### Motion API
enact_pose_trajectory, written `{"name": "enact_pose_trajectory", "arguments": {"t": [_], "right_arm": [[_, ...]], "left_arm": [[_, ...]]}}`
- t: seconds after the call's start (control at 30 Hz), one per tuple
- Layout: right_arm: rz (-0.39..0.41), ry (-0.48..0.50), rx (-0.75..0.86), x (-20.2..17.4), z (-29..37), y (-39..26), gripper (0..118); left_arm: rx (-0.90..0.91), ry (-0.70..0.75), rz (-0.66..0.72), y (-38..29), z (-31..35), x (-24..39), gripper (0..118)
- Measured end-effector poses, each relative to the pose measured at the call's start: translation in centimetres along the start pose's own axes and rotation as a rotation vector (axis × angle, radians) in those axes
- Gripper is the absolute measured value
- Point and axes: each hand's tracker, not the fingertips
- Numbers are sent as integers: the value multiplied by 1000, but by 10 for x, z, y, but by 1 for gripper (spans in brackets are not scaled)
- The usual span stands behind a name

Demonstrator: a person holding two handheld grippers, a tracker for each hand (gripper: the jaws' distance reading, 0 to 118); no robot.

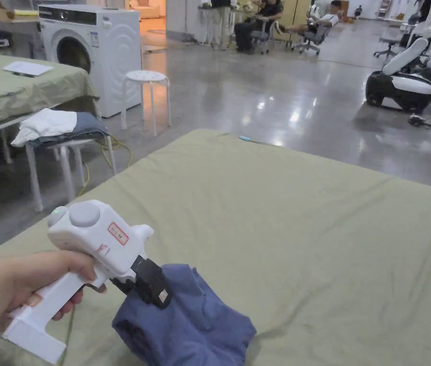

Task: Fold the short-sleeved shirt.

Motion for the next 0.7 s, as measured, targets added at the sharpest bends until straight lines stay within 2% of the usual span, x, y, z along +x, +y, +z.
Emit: {"name": "enact_pose_trajectory", "arguments": {"t": [0.07,0.2,0.23,0.27,0.3,0.33,0.37,0.4,0.47,0.63,0.67,0.7], "right_arm": [[-4,0,-2,-3,-3,-2,0],[-5,-10,-8,-11,-5,-6,0],[-6,-9,-8,-12,-4,-7,0],[-9,-7,-11,-15,-4,-7,0],[-9,-7,-12,-21,-3,-8,0],[-6,-12,-16,-22,-4,-9,0],[-2,-17,-20,-22,-5,-9,0],[-1,-21,-21,-22,-5,-10,0],[-9,-25,-20,-24,-4,-10,0],[-24,-21,-11,-21,-2,-10,0],[-23,-23,-10,-20,-1,-10,0],[-21,-23,-9,-18,0,-10,0]], "left_arm": [[5,12,52,1,9,-13,19],[7,25,66,6,14,-38,20],[5,22,74,6,15,-41,24],[17,31,75,4,17,-42,37],[47,64,87,3,20,-43,68],[81,92,99,2,23,-44,93],[120,80,109,2,26,-51,112],[137,51,118,0,29,-52,116],[195,-5,145,-1,40,-50,115],[211,69,184,-6,53,-30,115],[215,31,220,-7,53,-24,113],[222,-52,254,-10,51,-19,102]]}}
